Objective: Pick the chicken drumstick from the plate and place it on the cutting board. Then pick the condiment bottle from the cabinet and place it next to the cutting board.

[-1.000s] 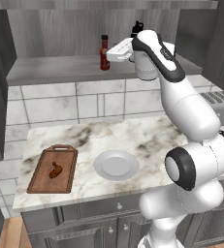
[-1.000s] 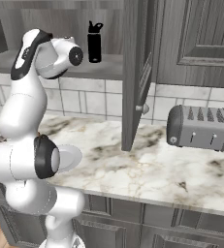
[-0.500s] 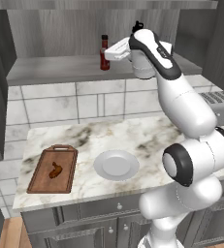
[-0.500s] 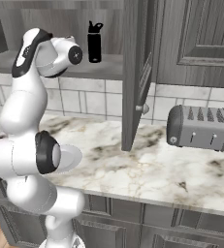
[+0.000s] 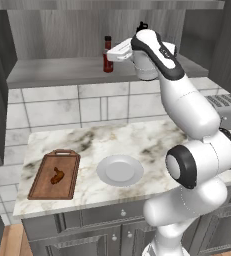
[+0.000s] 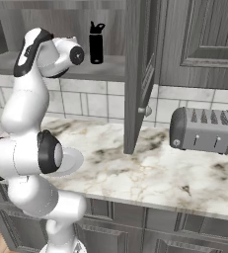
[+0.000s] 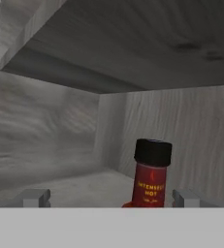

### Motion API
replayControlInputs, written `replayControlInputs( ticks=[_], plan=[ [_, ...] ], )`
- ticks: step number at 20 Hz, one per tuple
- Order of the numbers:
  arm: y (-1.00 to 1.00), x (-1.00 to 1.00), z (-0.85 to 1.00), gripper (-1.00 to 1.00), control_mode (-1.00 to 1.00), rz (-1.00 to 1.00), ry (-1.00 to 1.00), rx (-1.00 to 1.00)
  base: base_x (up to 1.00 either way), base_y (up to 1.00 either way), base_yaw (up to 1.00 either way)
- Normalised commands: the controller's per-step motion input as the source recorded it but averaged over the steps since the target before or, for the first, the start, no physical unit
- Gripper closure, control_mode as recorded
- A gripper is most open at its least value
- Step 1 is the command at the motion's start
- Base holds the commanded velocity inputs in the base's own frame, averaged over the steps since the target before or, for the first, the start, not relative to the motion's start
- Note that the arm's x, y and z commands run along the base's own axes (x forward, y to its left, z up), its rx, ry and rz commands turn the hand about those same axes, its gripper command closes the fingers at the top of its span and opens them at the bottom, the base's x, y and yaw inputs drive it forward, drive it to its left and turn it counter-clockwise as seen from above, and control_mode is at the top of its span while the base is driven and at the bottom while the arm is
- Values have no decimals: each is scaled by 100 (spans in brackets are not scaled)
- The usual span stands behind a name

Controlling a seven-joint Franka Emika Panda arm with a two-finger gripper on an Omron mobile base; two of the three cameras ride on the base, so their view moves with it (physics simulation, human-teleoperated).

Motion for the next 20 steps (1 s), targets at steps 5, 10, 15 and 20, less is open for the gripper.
replayControlInputs(
  ticks=[5, 10, 15, 20],
  plan=[
    [1, 6, 0, -100, -100, -1, 0, 0, 0, 0, 0],
    [3, 8, 0, -100, -100, -1, 0, 0, 0, 0, 0],
    [4, 10, 0, -100, -100, -1, 0, 0, 0, 0, 0],
    [3, 8, 0, -100, -100, -1, 0, 0, 0, 0, 0]
  ],
)
